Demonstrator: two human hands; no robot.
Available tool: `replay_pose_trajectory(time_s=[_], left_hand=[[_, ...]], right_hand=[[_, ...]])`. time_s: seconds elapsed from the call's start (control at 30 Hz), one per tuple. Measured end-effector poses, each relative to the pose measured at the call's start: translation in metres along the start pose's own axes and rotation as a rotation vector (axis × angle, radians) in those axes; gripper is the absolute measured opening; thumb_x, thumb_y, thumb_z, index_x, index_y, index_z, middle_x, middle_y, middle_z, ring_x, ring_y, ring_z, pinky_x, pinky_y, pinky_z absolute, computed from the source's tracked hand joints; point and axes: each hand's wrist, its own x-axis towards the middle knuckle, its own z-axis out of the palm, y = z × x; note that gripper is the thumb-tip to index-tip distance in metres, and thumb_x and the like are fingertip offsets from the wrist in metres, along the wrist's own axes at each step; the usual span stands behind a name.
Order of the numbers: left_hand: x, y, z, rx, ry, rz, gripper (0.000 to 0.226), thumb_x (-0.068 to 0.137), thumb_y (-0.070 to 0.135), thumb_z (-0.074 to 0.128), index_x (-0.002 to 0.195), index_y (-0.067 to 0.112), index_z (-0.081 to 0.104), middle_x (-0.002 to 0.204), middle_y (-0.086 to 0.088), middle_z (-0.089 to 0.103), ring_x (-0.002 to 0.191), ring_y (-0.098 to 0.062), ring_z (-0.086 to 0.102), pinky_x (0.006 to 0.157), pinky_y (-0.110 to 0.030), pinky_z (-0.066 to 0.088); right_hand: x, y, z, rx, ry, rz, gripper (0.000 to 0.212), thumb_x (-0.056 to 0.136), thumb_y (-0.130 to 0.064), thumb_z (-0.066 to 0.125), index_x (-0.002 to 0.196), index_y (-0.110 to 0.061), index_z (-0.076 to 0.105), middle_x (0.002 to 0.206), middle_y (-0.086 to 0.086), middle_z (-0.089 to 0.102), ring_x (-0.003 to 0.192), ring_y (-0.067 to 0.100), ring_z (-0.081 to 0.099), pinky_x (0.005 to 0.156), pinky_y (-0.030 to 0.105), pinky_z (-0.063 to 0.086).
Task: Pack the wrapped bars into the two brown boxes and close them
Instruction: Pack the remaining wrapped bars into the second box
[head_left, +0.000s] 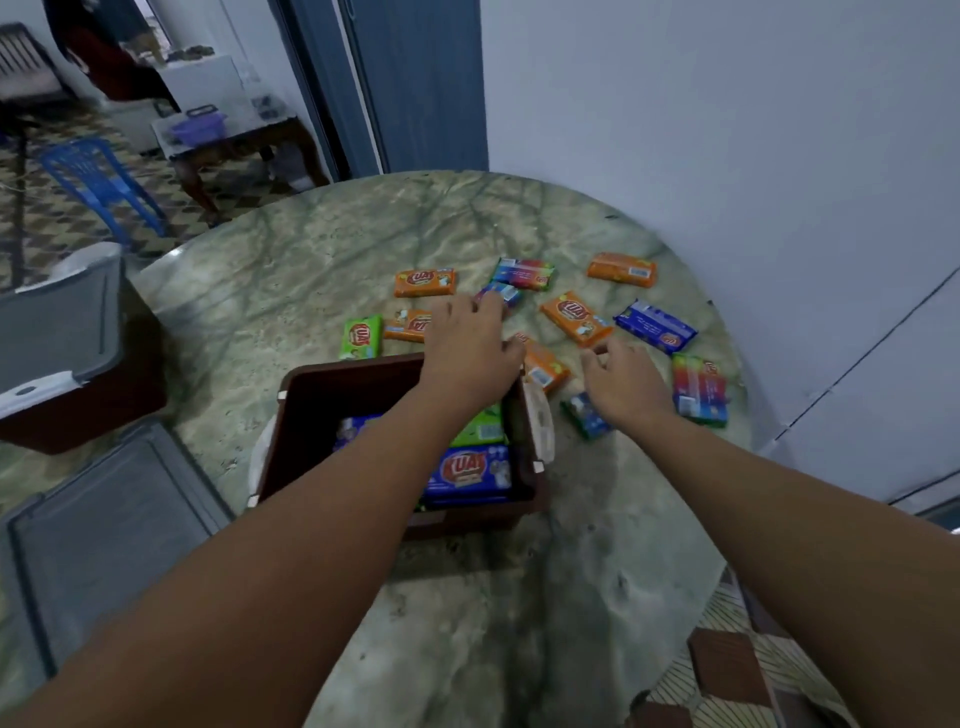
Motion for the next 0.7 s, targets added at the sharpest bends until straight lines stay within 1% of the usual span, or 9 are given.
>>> replay_pose_trajectory(time_s=[0.07,0.13,0.2,0.3,0.4,0.47,0.6,0.7], left_hand=[[0.009,0.037,0.01,-0.037,-0.073,0.067,0.038,0.092,0.037,0.056,0.126,0.019,0.052,0.125,-0.012,0.053,0.119,-0.033,0.043,0.099,-0.043,0.039],[0.017,0.067,0.021,-0.058,-0.145,0.108,0.033,0.093,0.032,0.057,0.123,0.018,0.054,0.123,-0.011,0.054,0.118,-0.032,0.044,0.096,-0.042,0.042],[0.023,0.086,0.035,-0.059,-0.206,0.138,0.028,0.094,0.03,0.058,0.119,0.018,0.057,0.119,-0.009,0.057,0.114,-0.03,0.049,0.09,-0.041,0.044],[0.031,0.104,0.056,-0.053,-0.303,0.122,0.024,0.095,0.028,0.062,0.117,0.019,0.058,0.118,-0.007,0.06,0.108,-0.027,0.055,0.085,-0.038,0.047],[0.035,0.114,0.074,0.013,-0.379,0.122,0.025,0.095,0.026,0.064,0.118,0.019,0.059,0.118,-0.007,0.061,0.106,-0.025,0.057,0.087,-0.038,0.05],[0.036,0.118,0.084,0.057,-0.412,0.119,0.027,0.095,0.028,0.063,0.119,0.016,0.058,0.119,-0.01,0.061,0.106,-0.027,0.058,0.088,-0.04,0.051],[0.037,0.121,0.101,0.096,-0.509,0.029,0.033,0.093,0.027,0.064,0.119,0.012,0.05,0.12,-0.015,0.059,0.109,-0.032,0.058,0.081,-0.041,0.047],[0.036,0.121,0.109,0.073,-0.588,-0.02,0.041,0.09,0.02,0.068,0.121,0.011,0.044,0.123,-0.018,0.058,0.113,-0.035,0.058,0.086,-0.044,0.051]], right_hand=[[0.01,0.021,-0.013,-0.039,0.0,0.013,0.033,0.103,-0.042,0.044,0.126,-0.022,0.058,0.131,0.013,0.058,0.117,0.031,0.057,0.098,0.045,0.048],[0.021,0.042,-0.026,-0.082,0.002,0.027,0.038,0.103,-0.037,0.049,0.134,-0.017,0.057,0.136,0.014,0.056,0.123,0.032,0.055,0.1,0.043,0.047],[0.029,0.06,-0.032,-0.091,0.002,0.03,0.038,0.101,-0.036,0.053,0.133,-0.016,0.056,0.133,0.014,0.058,0.121,0.033,0.056,0.097,0.042,0.046],[0.039,0.079,-0.039,-0.11,-0.021,0.048,0.035,0.099,-0.036,0.056,0.13,-0.02,0.055,0.123,0.013,0.061,0.119,0.033,0.056,0.09,0.04,0.045],[0.042,0.087,-0.042,-0.113,-0.028,0.077,0.035,0.097,-0.036,0.057,0.13,-0.024,0.055,0.123,0.01,0.06,0.119,0.032,0.056,0.095,0.044,0.048],[0.042,0.091,-0.044,-0.123,-0.034,0.077,0.034,0.097,-0.036,0.056,0.129,-0.025,0.054,0.124,0.009,0.058,0.118,0.031,0.056,0.095,0.044,0.049],[0.042,0.101,-0.047,-0.139,-0.015,0.088,0.035,0.096,-0.039,0.055,0.128,-0.026,0.055,0.128,0.008,0.056,0.11,0.031,0.06,0.093,0.045,0.052],[0.043,0.107,-0.048,-0.126,0.001,0.108,0.033,0.097,-0.036,0.056,0.128,-0.023,0.057,0.128,0.01,0.055,0.111,0.032,0.06,0.093,0.042,0.051]])
